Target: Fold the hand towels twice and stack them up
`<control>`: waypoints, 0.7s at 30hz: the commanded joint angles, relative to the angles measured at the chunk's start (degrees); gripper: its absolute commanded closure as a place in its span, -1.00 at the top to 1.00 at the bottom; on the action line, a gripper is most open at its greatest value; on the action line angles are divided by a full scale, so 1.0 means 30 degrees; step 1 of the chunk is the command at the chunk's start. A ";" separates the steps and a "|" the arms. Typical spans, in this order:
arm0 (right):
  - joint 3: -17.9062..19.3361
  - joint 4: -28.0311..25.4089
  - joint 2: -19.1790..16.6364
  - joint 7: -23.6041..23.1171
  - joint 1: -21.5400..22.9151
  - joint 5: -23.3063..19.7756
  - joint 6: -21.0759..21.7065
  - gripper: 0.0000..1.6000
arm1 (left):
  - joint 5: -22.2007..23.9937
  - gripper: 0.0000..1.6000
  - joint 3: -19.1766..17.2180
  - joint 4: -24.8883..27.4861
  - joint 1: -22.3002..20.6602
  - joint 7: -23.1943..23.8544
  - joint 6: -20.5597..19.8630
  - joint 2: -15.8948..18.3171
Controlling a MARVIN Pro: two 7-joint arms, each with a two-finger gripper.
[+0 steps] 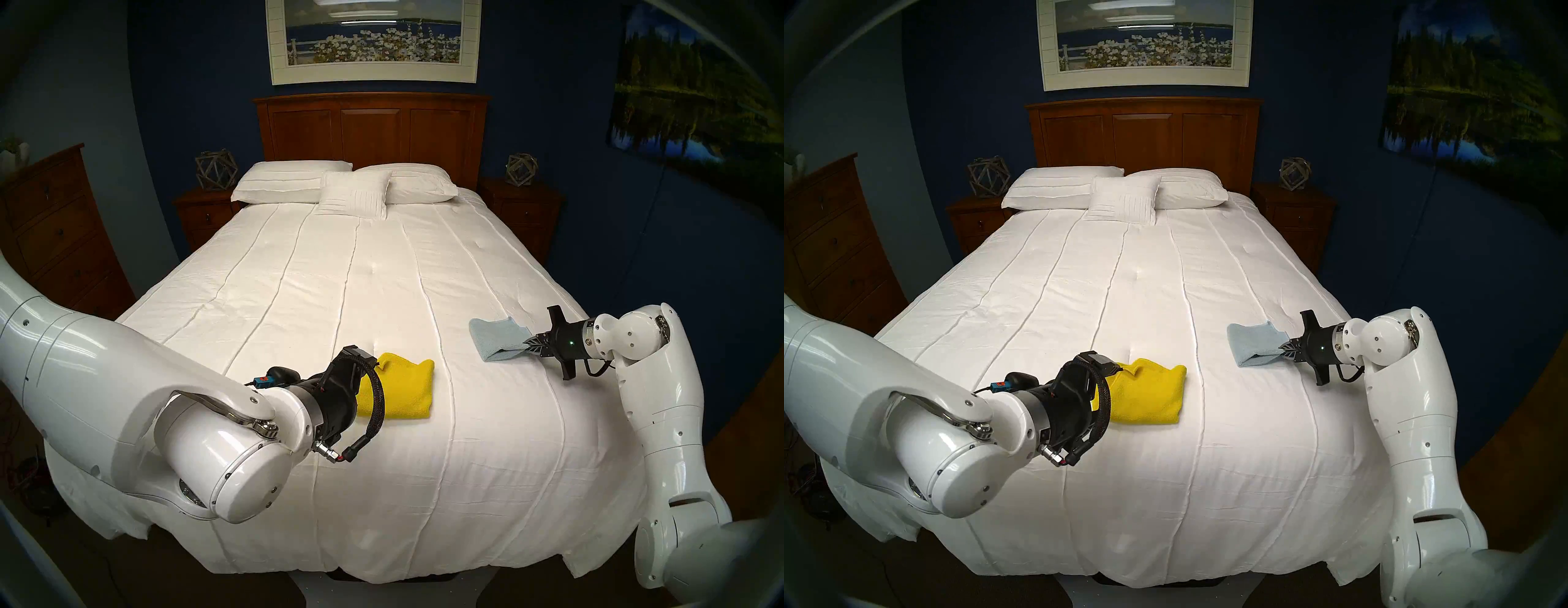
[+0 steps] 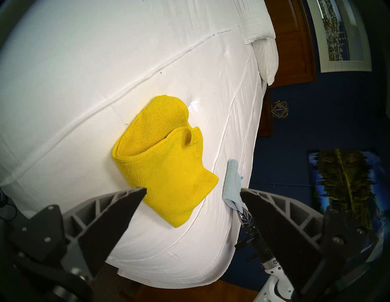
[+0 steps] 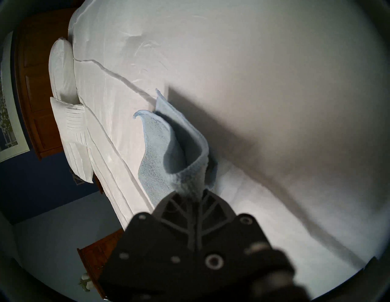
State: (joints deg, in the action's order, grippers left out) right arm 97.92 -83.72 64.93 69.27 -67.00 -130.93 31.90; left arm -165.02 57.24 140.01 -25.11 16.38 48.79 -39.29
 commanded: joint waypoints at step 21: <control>-0.0525 -0.2743 0.1281 0.0786 0.1992 -0.1983 -0.0075 -1.00 | 0.0055 1.00 -0.0407 -0.0002 0.0158 0.0100 0.0289 -0.0057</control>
State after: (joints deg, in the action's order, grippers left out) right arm 97.46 -89.37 67.31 71.13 -64.44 -135.78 32.74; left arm -165.01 56.63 140.01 -24.17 16.38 49.42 -39.98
